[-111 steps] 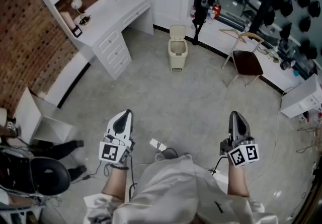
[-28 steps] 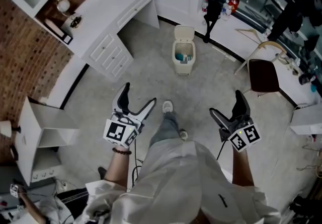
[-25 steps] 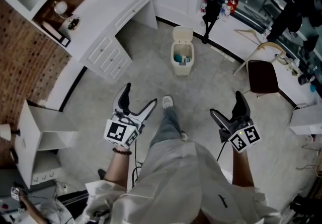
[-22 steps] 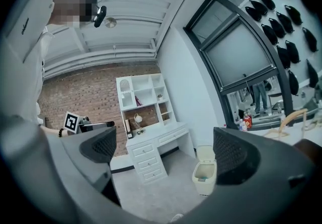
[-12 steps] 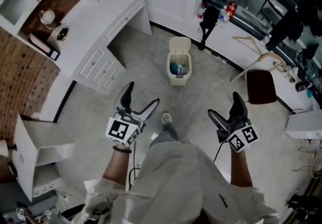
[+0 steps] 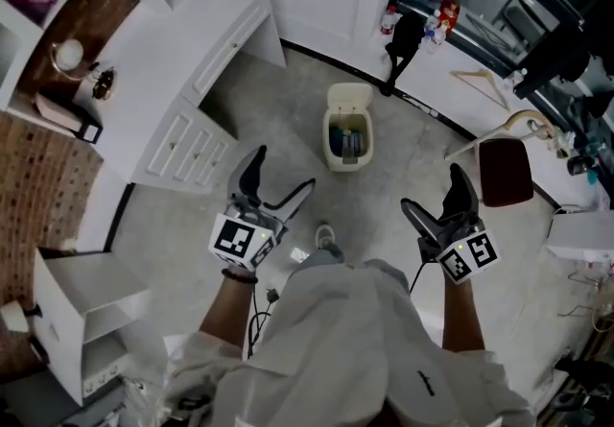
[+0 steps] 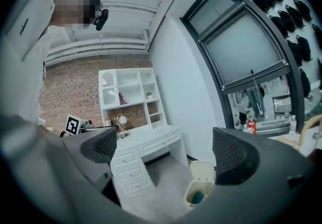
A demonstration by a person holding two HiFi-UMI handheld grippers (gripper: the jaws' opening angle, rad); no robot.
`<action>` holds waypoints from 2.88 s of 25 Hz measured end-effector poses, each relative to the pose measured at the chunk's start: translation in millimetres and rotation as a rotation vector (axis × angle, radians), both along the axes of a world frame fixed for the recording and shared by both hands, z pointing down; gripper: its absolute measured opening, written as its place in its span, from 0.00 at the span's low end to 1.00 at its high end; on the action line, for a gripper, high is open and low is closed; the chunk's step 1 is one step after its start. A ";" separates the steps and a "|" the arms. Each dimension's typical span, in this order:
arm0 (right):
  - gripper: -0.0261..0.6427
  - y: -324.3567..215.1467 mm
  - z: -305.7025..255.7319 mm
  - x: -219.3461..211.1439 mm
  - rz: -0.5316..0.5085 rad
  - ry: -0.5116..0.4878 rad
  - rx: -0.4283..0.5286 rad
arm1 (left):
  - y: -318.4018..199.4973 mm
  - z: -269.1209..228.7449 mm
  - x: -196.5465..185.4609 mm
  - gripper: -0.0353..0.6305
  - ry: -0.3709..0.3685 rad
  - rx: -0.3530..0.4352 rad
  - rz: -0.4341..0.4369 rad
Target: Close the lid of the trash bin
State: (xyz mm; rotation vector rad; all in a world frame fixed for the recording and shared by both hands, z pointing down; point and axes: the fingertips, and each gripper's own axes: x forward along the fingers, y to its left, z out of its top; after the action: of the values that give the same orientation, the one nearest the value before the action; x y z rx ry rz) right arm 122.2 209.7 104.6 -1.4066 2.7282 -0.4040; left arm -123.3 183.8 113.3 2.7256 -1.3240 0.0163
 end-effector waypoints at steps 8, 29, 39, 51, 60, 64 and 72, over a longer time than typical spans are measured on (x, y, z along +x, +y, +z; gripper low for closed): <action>0.92 -50.8 18.9 -7.9 0.000 0.047 -0.056 | -68.2 29.3 8.9 0.71 -0.004 -0.053 0.050; 0.91 -239.3 109.1 11.0 -0.206 0.127 -0.089 | -227.3 118.2 70.9 0.71 -0.143 -0.146 -0.022; 0.91 -327.4 231.5 20.7 -0.253 0.162 -0.145 | -305.9 244.9 82.6 0.71 -0.239 -0.174 0.067; 0.79 -394.9 381.2 -3.1 -0.255 0.230 -0.149 | -365.2 391.8 67.7 0.71 -0.232 -0.192 0.039; 0.67 -416.7 448.5 -3.4 -0.241 0.285 -0.173 | -391.1 456.7 71.9 0.51 -0.252 -0.191 0.021; 0.62 -423.0 468.4 -9.3 -0.238 0.313 -0.170 | -396.5 478.5 76.7 0.45 -0.290 -0.185 0.043; 0.55 -435.6 495.6 -16.9 -0.234 0.338 -0.173 | -409.2 505.0 84.6 0.38 -0.339 -0.183 0.069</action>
State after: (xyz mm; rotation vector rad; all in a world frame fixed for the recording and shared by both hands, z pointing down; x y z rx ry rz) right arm 105.3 -225.9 600.2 -1.2985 3.2203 -0.4608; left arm -38.7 -225.4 618.2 2.6897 -1.2270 0.5984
